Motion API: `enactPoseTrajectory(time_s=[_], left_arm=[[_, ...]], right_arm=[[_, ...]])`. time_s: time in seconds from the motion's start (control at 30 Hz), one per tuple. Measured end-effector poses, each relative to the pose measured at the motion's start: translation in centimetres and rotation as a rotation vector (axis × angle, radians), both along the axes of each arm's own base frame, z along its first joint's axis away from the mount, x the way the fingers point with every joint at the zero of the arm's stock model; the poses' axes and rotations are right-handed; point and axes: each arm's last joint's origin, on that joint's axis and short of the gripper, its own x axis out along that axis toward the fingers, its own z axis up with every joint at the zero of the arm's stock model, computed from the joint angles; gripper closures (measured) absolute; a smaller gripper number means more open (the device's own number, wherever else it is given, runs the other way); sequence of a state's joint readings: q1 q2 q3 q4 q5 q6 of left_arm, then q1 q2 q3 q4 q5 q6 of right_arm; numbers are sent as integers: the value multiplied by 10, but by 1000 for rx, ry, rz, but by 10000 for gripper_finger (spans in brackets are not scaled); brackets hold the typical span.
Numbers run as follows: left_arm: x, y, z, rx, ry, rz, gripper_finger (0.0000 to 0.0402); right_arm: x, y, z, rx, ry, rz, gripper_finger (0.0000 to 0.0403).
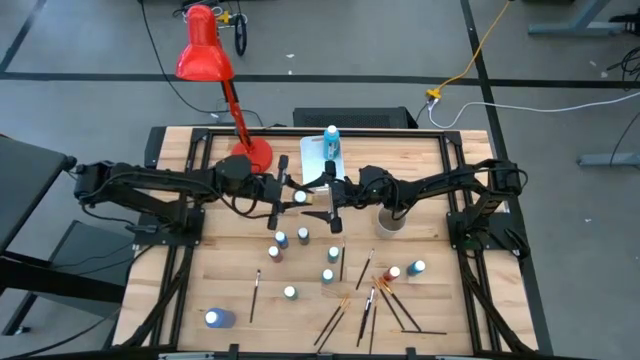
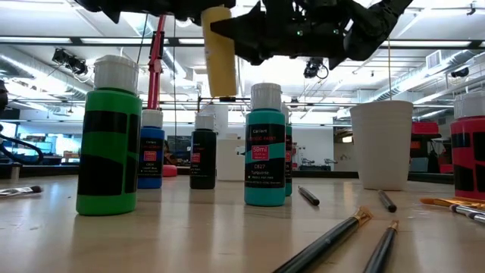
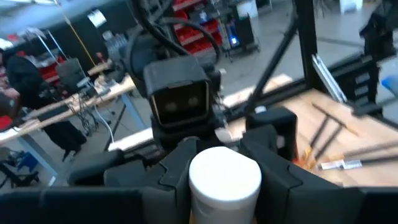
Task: Pick & Place Paint Supplies
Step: Put the large yellow paint bottle into the white bin
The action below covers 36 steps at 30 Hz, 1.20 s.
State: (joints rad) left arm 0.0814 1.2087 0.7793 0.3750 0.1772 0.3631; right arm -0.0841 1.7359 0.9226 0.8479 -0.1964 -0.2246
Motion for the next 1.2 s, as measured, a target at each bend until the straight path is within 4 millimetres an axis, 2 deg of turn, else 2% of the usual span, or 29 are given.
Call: enactPoseTrajectory(time_s=[0.13,0.27,0.57,0.9,1.03,1.2], left_arm=[[6,0,-7,-17,17,-1,277],[15,1,-18,-18,43,9,279],[16,2,-14,-21,14,19,268],[16,3,-16,-19,36,44,341],[10,3,-8,-13,-3,118,350],[-1,1,8,-10,-67,213,343]], right_arm=[[0,0,5,-5,-51,4,93],[0,0,1,9,-13,4,128],[0,-5,-12,52,123,-18,191],[0,-7,-14,65,139,-93,191],[-2,-12,-12,26,141,-220,189],[-13,-25,10,-6,104,-390,185]])
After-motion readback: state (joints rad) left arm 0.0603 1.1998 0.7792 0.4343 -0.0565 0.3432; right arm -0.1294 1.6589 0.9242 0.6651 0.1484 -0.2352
